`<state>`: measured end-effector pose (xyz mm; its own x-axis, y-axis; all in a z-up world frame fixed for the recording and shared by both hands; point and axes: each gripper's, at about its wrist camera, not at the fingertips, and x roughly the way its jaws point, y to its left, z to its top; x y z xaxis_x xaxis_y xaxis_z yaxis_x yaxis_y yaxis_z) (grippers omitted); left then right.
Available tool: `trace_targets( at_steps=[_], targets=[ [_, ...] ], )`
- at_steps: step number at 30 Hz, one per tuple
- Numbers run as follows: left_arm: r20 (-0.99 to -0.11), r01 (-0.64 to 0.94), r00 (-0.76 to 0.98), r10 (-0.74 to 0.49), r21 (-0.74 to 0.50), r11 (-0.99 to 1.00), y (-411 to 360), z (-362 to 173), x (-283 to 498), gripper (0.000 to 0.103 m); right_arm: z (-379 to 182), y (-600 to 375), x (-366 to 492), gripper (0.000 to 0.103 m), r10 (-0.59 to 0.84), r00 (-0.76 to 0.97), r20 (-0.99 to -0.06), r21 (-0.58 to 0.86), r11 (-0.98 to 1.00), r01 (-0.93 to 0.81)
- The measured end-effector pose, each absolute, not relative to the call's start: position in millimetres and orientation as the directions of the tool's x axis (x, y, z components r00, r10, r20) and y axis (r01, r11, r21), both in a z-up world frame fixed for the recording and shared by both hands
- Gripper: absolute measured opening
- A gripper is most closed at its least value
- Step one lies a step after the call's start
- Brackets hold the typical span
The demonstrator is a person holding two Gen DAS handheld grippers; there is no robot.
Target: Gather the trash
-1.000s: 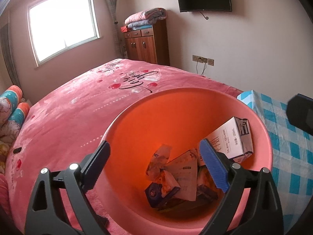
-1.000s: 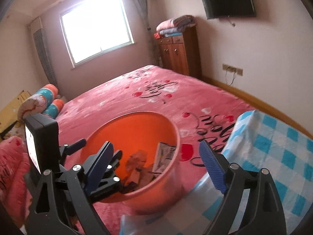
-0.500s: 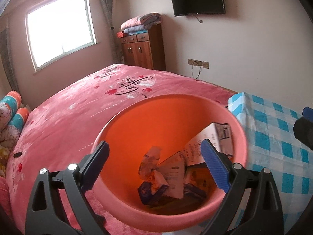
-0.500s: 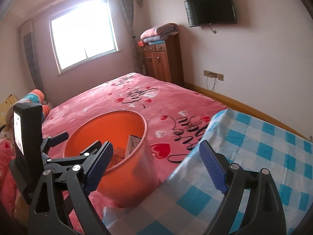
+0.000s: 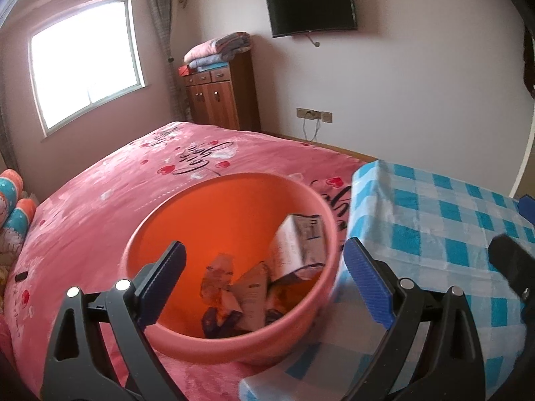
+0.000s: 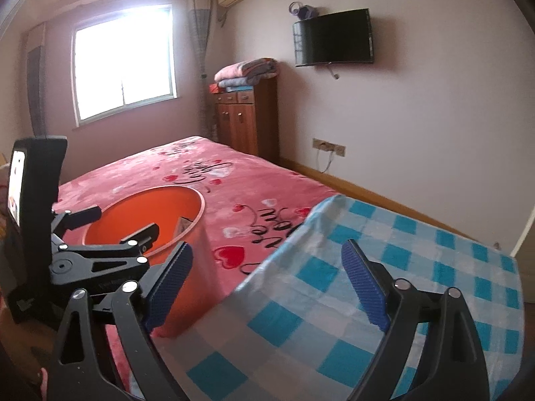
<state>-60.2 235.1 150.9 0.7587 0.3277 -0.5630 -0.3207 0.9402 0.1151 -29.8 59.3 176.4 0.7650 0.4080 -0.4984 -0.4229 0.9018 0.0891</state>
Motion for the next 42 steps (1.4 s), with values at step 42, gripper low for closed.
trace_targets(
  at_steps=[42],
  targets=[
    [-0.573, 0.045, 0.819, 0.036, 0.127, 0.991, 39.4, 124.7, -82.1, 0.097, 132.5, -125.4, -115.5, 0.093, 0.038, 0.853, -0.520, 0.074, 0.997, 0.001]
  ],
)
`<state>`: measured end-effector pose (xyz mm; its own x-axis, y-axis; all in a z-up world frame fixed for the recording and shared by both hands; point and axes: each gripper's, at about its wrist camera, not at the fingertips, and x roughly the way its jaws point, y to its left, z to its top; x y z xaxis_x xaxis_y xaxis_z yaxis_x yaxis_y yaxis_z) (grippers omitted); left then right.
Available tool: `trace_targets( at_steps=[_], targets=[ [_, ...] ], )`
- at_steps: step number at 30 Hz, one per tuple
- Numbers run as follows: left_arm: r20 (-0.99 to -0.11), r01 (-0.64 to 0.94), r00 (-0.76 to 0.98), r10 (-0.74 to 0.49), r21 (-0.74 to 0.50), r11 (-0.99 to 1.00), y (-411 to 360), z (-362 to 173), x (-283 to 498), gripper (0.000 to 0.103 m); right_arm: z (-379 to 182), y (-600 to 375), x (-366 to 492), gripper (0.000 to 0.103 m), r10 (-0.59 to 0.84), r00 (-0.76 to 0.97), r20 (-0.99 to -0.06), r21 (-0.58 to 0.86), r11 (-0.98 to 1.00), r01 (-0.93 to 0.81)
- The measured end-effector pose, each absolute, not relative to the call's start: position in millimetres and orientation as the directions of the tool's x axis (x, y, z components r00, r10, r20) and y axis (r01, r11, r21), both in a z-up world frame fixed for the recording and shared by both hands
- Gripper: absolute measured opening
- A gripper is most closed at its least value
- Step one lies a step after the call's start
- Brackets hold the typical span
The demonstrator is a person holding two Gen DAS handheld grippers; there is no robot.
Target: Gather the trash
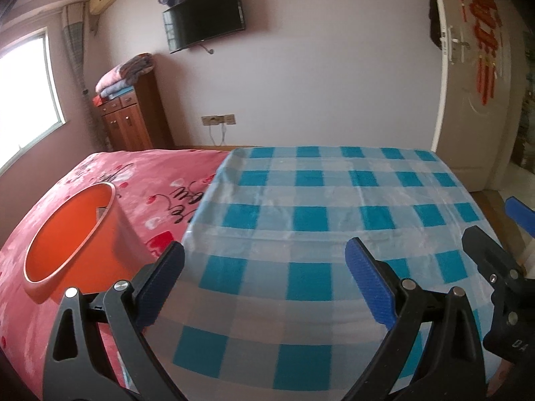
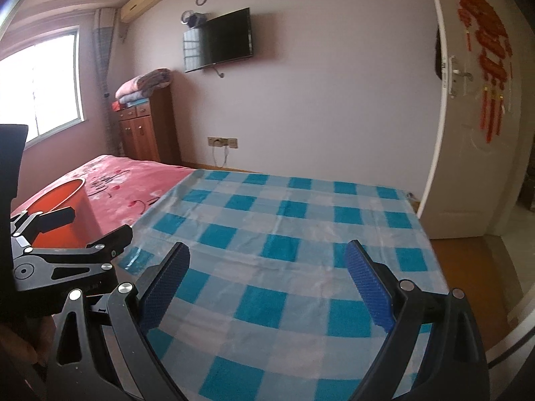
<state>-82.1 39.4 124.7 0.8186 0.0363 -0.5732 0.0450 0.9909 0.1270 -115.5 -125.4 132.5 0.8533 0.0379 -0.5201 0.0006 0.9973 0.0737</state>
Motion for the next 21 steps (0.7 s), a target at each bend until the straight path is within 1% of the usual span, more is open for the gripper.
trace_targets(
  at_steps=[8, 12, 21],
  targets=[
    [-0.568, 0.109, 0.822, -0.040, 0.088, 0.990, 13.4, 122.6, -93.4, 0.097, 131.7, -151.1, -134.6, 0.093, -0.037, 0.864, -0.503, 0.061, 0.995, 0.079],
    [-0.552, 0.136, 0.829, -0.083, 0.056, 0.989, 5.9, 124.5, -99.8, 0.097, 132.7, -160.5, -143.0, 0.093, -0.072, 0.869, -0.490, 0.054, 0.992, 0.113],
    [-0.507, 0.158, 0.857, -0.093, 0.087, 0.984, -11.9, 127.8, -112.7, 0.099, 138.7, -171.0, -157.8, 0.093, -0.112, 0.882, -0.458, 0.052, 0.987, 0.153]
  ],
)
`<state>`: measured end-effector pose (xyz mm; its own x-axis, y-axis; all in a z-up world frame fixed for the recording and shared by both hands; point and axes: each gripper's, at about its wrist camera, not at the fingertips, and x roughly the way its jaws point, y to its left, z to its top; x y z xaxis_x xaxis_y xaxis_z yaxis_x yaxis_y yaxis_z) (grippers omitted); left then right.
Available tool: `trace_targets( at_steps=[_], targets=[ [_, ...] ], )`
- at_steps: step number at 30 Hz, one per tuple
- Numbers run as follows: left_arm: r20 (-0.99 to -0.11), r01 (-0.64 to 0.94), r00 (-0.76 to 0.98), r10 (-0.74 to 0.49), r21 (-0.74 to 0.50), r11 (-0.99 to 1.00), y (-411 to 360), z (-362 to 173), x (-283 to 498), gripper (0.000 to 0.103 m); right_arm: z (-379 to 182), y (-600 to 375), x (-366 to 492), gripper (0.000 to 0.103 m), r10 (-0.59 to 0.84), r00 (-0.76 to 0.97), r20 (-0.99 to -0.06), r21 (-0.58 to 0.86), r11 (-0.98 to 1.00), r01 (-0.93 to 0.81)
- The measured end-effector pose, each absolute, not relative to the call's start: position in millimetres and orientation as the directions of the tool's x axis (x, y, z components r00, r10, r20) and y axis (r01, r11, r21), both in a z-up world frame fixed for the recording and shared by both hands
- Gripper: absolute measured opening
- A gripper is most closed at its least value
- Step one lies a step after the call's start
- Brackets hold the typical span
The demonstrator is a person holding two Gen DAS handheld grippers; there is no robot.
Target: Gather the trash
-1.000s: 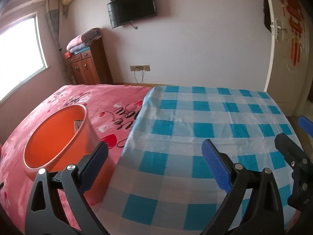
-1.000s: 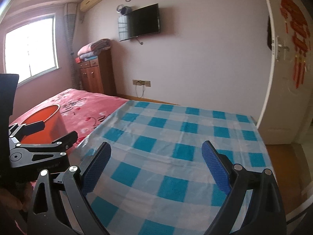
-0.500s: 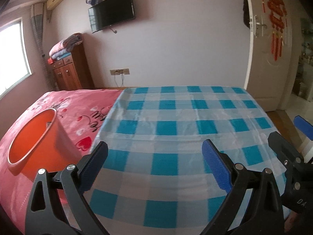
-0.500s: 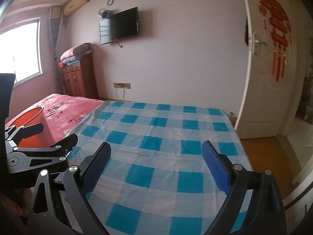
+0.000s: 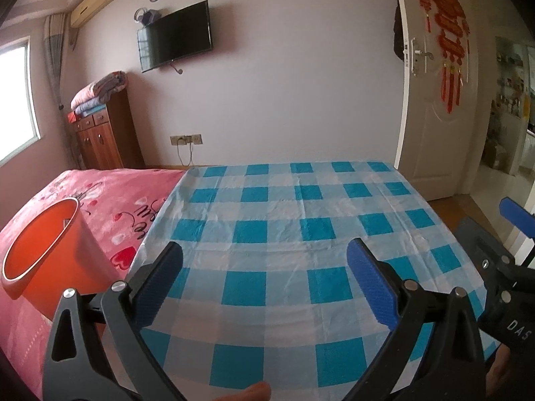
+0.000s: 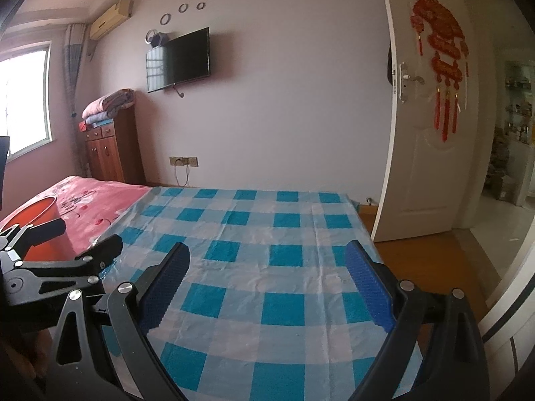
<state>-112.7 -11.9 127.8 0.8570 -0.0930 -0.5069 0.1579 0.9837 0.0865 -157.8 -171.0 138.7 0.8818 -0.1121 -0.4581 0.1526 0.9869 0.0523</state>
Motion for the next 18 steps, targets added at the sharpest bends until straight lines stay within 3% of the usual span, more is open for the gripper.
trace_targets(
  at_steps=[18],
  targets=[
    [-0.514, 0.169, 0.852, -0.101, 0.087, 0.982, -18.2, 115.5, -104.5, 0.099, 121.7, -176.3, -145.0, 0.094, -0.104, 0.860, -0.500, 0.068, 0.985, 0.158]
  ],
)
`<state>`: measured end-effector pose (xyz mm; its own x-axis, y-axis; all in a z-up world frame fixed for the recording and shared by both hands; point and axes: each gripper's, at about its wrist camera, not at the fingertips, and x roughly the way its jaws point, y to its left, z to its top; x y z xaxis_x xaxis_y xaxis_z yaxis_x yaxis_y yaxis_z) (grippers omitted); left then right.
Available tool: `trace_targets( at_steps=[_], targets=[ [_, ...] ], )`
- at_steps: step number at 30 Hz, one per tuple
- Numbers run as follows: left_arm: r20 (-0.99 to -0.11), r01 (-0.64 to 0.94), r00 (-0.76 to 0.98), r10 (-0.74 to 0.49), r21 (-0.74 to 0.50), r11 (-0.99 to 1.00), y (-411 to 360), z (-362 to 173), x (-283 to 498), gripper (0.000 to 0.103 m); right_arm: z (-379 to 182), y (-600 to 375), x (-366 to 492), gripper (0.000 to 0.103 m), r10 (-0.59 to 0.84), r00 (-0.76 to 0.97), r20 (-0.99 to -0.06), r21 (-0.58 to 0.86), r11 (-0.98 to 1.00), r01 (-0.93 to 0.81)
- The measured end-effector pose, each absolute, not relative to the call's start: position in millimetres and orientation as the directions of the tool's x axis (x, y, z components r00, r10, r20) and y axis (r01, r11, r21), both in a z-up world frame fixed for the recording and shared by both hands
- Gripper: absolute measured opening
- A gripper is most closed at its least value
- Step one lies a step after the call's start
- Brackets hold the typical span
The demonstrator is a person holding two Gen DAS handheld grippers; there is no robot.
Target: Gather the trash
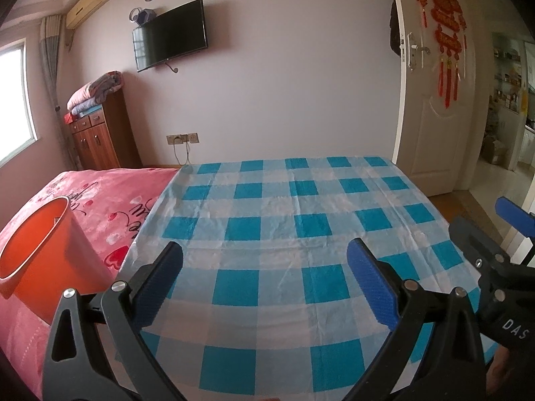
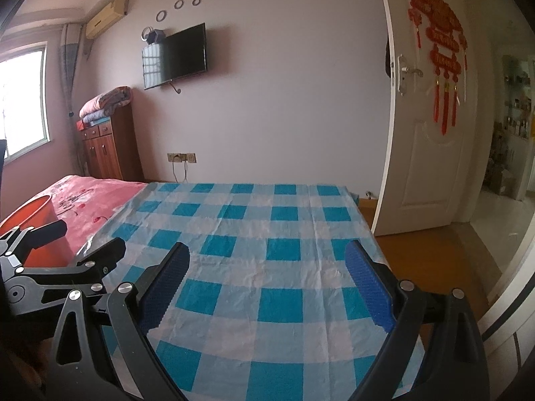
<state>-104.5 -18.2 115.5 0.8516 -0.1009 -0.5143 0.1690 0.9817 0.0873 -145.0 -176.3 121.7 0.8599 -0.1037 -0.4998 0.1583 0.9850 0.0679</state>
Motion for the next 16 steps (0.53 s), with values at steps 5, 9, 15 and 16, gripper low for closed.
trace_targets(
  at_steps=[5, 9, 15, 16],
  targets=[
    [-0.554, 0.172, 0.827, -0.096, 0.088, 0.981, -23.2, 98.6, -89.0, 0.099, 99.6, -180.5, -124.6, 0.094, -0.085, 0.829, -0.552, 0.079, 0.985, 0.153],
    [-0.605, 0.150, 0.794, -0.056, 0.106, 0.983, -28.5, 75.9, -67.8, 0.099, 76.9, -187.9, -100.5, 0.094, -0.063, 0.787, -0.614, 0.098, 0.983, 0.154],
    [-0.681, 0.091, 0.732, 0.004, 0.104, 0.990, -29.4, 41.7, -33.7, 0.099, 41.9, -203.5, -58.2, 0.094, -0.050, 0.703, -0.709, 0.113, 0.977, 0.183],
    [-0.699, 0.086, 0.715, 0.006, 0.096, 0.992, -29.2, 36.5, -27.3, 0.099, 37.6, -204.9, -52.5, 0.094, -0.046, 0.692, -0.721, 0.116, 0.976, 0.185]
  ],
)
